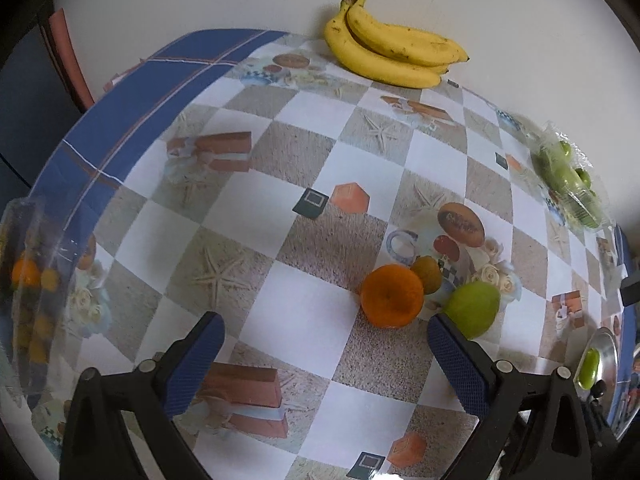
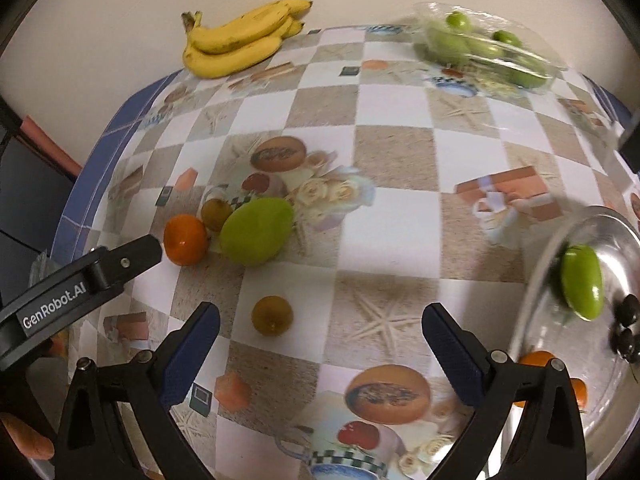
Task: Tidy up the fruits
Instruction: 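Close right tool on the small brown fruit while left tool grasps the orange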
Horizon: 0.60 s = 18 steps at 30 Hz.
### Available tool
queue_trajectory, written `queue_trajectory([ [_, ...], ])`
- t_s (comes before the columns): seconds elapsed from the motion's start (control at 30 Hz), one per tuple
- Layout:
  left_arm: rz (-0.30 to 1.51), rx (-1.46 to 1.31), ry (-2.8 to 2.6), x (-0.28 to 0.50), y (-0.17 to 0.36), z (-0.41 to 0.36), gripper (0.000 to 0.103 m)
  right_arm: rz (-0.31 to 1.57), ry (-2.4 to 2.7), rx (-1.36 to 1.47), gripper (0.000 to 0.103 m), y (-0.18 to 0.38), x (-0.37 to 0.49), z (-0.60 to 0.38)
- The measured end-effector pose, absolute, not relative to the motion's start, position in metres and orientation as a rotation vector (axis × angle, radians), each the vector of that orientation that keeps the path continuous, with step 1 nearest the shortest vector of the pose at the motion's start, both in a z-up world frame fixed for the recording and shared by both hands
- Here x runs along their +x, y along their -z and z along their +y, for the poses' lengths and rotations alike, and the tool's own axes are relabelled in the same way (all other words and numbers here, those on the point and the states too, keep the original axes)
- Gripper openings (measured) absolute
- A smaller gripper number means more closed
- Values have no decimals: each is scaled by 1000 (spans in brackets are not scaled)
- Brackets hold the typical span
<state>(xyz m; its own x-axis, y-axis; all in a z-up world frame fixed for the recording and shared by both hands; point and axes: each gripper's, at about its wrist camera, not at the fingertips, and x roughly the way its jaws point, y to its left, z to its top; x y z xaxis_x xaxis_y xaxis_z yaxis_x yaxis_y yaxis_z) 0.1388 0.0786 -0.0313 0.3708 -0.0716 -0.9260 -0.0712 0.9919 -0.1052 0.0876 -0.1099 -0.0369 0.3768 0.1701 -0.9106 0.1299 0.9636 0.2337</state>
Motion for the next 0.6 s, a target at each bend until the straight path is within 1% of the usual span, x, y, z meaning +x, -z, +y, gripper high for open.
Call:
queue_trajectory([
  [0.03,1194,-140,4,139,32,79,101,1193,-33,285,99,38,89,-107],
  [0.1,1194,-147,15,140,33,78,99,1200,-42,271,91,41,90,-101],
  [0.13,1194,-150,21,141,33,78,97,1202,-45,264,85,42,91,-99],
  [0.17,1194,-155,27,141,33,77,94,1205,-49,258,81,43,93,-96],
  [0.2,1194,-162,34,142,33,77,94,1209,-53,253,79,44,94,-94],
  [0.23,1195,-167,39,142,33,76,93,1211,-56,250,75,45,94,-92],
  [0.27,1196,-167,41,142,33,76,91,1213,-61,248,68,45,95,-90],
  [0.37,1198,-173,56,144,34,74,86,1221,-72,238,57,47,97,-86],
  [0.4,1199,-174,60,144,34,74,85,1223,-75,236,54,48,98,-84],
  [0.47,1200,-173,63,144,34,73,83,1229,-80,233,46,49,98,-82],
  [0.5,1200,-173,66,144,34,72,83,1231,-81,232,45,50,99,-81],
  [0.57,1198,-176,70,145,34,72,81,1235,-89,235,38,51,99,-80],
  [0.6,1197,-177,71,145,33,72,81,1237,-94,236,36,51,100,-80],
])
